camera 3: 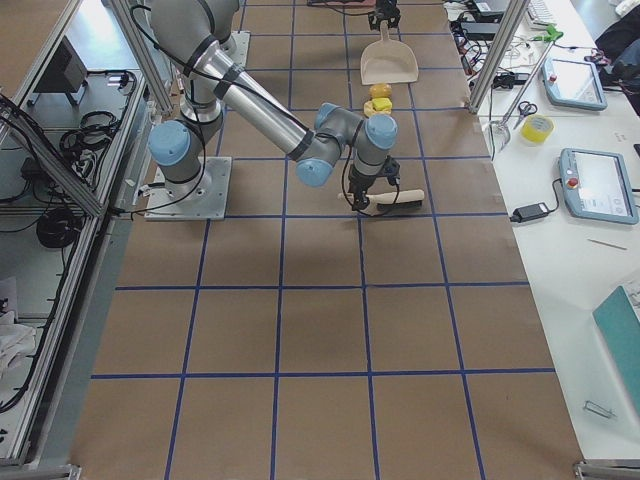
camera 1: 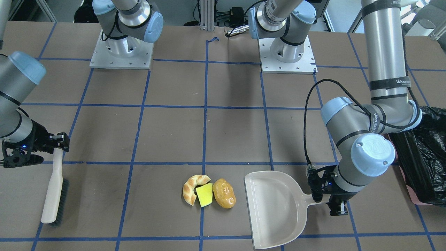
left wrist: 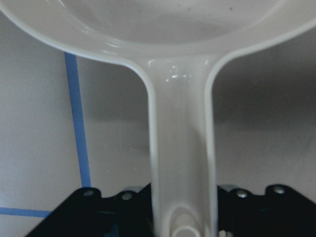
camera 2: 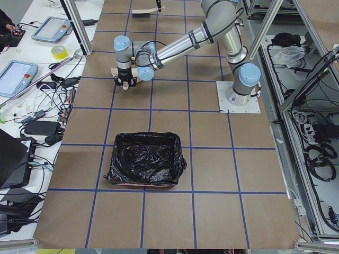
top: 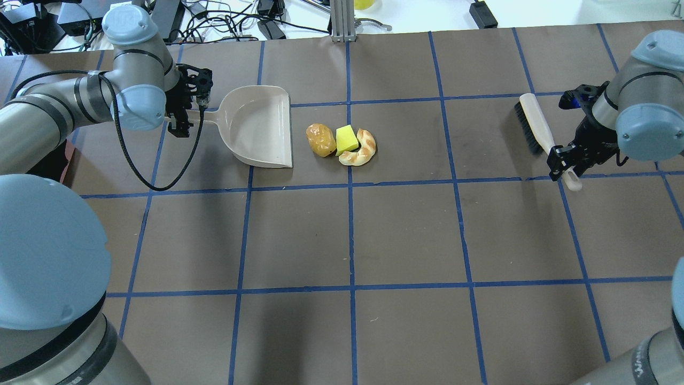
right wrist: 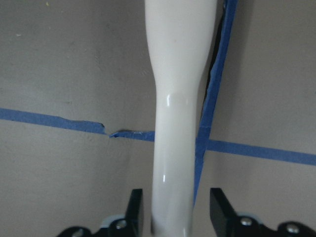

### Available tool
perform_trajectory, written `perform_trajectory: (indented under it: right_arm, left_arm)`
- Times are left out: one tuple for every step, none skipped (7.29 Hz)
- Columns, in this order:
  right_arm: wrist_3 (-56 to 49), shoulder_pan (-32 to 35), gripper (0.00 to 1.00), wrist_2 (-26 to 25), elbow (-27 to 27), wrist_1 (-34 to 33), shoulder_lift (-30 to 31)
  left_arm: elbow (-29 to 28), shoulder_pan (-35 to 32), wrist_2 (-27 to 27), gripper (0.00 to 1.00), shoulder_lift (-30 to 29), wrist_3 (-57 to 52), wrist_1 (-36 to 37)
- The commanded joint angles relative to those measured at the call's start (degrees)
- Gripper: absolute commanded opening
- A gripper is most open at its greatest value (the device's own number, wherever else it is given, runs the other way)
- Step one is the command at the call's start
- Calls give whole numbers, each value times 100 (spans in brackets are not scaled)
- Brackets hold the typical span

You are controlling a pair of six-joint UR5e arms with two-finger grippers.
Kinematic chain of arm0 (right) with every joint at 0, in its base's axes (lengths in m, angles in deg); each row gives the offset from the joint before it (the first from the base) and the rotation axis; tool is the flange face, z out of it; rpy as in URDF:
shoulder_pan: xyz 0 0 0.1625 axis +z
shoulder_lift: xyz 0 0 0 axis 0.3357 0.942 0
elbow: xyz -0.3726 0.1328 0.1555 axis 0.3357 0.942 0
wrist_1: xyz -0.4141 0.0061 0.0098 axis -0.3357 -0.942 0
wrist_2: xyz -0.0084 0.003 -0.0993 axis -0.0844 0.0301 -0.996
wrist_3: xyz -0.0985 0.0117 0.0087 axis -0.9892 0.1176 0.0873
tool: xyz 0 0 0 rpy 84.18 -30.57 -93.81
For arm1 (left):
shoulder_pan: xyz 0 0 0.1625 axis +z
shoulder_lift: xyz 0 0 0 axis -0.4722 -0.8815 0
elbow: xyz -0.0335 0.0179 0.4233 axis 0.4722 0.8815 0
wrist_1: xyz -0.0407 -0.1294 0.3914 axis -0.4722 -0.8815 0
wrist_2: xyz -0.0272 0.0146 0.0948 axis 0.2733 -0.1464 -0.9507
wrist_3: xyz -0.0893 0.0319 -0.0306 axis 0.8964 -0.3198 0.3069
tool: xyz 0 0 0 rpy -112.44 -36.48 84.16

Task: Sweep and dump trash into bin
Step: 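Close the left gripper on the dustpan while the right grasps and lifts the brush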

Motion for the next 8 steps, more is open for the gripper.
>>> perform_trajectory:
  right_arm:
    - [0,0,0,-11,4,20,-1]
    - [9,9,0,-11,22,-6,8]
    - [105,52,0,-2,118,46,34]
    - [549,140,0,-2,354,281,35]
    - [980,445,0,24,530,571,43]
    - [1489,805,0,268,549,582,35]
    - [2112,1113,0,531,558,635,43]
    - [2736,1525,0,595,558,705,52]
  left_arm:
    - [0,-7,-10,0,3,2,-49]
    - [0,-7,-53,0,-5,2,-59]
    - [0,-24,-167,0,-14,19,-50]
    - [0,-24,-168,0,-14,19,-41]
    - [0,-42,-177,0,-14,19,-41]
    - [0,-59,-177,0,-14,19,-41]
    - [0,-103,-168,0,-14,19,-32]
    - [0,-112,-168,0,-23,19,-24]
